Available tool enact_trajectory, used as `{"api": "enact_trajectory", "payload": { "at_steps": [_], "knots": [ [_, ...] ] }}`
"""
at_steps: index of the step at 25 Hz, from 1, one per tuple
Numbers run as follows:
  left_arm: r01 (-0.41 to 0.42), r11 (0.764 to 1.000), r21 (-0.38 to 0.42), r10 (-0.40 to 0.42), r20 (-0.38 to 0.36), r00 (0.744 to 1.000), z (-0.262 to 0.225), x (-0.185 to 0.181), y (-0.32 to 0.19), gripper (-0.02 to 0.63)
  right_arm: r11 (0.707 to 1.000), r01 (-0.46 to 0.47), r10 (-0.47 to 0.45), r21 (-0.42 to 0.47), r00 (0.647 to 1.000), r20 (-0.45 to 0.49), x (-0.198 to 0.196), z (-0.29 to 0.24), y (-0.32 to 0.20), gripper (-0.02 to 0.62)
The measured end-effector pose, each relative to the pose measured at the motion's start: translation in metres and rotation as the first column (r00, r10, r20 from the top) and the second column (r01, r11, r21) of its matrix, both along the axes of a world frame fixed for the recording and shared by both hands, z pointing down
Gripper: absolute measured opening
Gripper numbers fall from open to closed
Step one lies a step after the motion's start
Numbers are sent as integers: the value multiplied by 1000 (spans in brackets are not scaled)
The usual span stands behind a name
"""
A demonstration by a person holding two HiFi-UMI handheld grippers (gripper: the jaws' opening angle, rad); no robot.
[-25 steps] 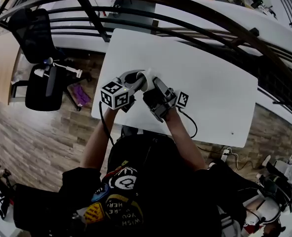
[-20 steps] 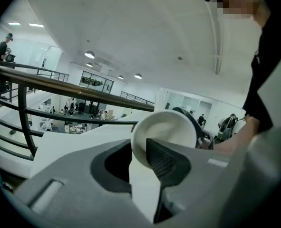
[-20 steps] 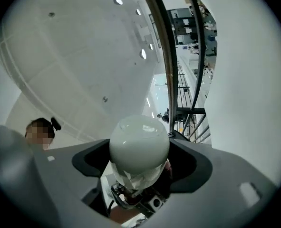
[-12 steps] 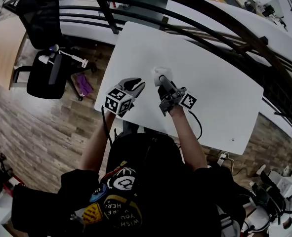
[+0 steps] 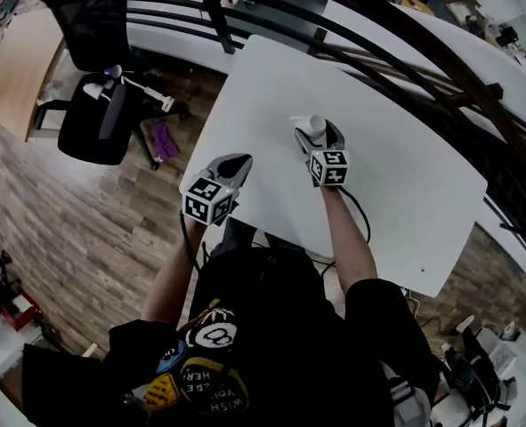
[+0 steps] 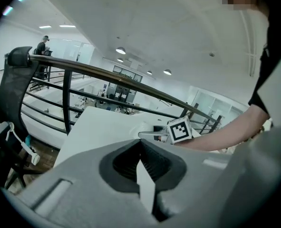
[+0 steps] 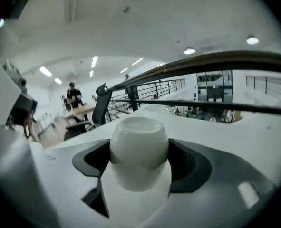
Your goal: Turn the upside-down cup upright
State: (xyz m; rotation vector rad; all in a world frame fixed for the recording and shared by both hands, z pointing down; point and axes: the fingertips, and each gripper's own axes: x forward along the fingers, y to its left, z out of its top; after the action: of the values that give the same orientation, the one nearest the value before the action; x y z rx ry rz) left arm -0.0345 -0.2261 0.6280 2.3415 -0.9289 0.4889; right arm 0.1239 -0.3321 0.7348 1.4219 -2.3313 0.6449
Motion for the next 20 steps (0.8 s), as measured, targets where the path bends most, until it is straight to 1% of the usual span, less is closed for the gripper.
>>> {"api": "enact_trajectory", "payload": {
  "at_steps": [1, 2, 3, 5, 7, 10, 13, 15, 16, 17, 19, 20],
  "knots": [
    [17, 1000, -1, -17, 0, 1000, 1, -6, 0, 6, 999, 31, -30, 10, 996, -89, -4, 9, -3, 376],
    [29, 1000, -1, -29, -2, 1000, 0, -11, 0, 6, 998, 59, -56, 20, 986, -156, -8, 14, -6, 376],
    [37, 999, 1, -37, -4, 999, -2, -14, 0, 6, 996, 80, -73, 28, 977, -201, -13, 16, -9, 376],
    [51, 999, 11, -51, -9, 999, -6, -21, 0, 5, 995, 99, -89, 30, 966, -242, -22, 19, -14, 376],
    [61, 998, 22, -61, -12, 998, -11, -26, -1, 6, 995, 98, -86, 33, 963, -255, -26, 26, -17, 377],
    [65, 998, 29, -64, -23, 998, -17, -32, 3, 6, 997, 68, -55, 44, 970, -238, -29, 24, -13, 379],
    [56, 998, 31, -55, -33, 998, -18, -38, 5, 6, 997, 51, -38, 50, 975, -218, -23, 28, -5, 379],
    [54, 998, 26, -53, -41, 998, -19, -41, 5, 6, 999, 18, -9, 39, 976, -215, -16, 25, 7, 377],
    [58, 998, 22, -57, -43, 997, -18, -41, 5, 6, 999, -8, 15, 32, 975, -223, -10, 21, 16, 358],
    [64, 998, 17, -63, -46, 997, -19, -41, 3, 6, 999, -43, 48, 29, 972, -231, -3, 15, 25, 279],
    [71, 997, 14, -70, -60, 996, -24, -40, -2, 5, 992, -121, 126, 36, 968, -217, 8, -9, 48, -3],
    [67, 998, 21, -65, -63, 996, -28, -40, -3, 5, 988, -150, 155, 41, 971, -184, 7, -24, 61, -2]
  ]
}}
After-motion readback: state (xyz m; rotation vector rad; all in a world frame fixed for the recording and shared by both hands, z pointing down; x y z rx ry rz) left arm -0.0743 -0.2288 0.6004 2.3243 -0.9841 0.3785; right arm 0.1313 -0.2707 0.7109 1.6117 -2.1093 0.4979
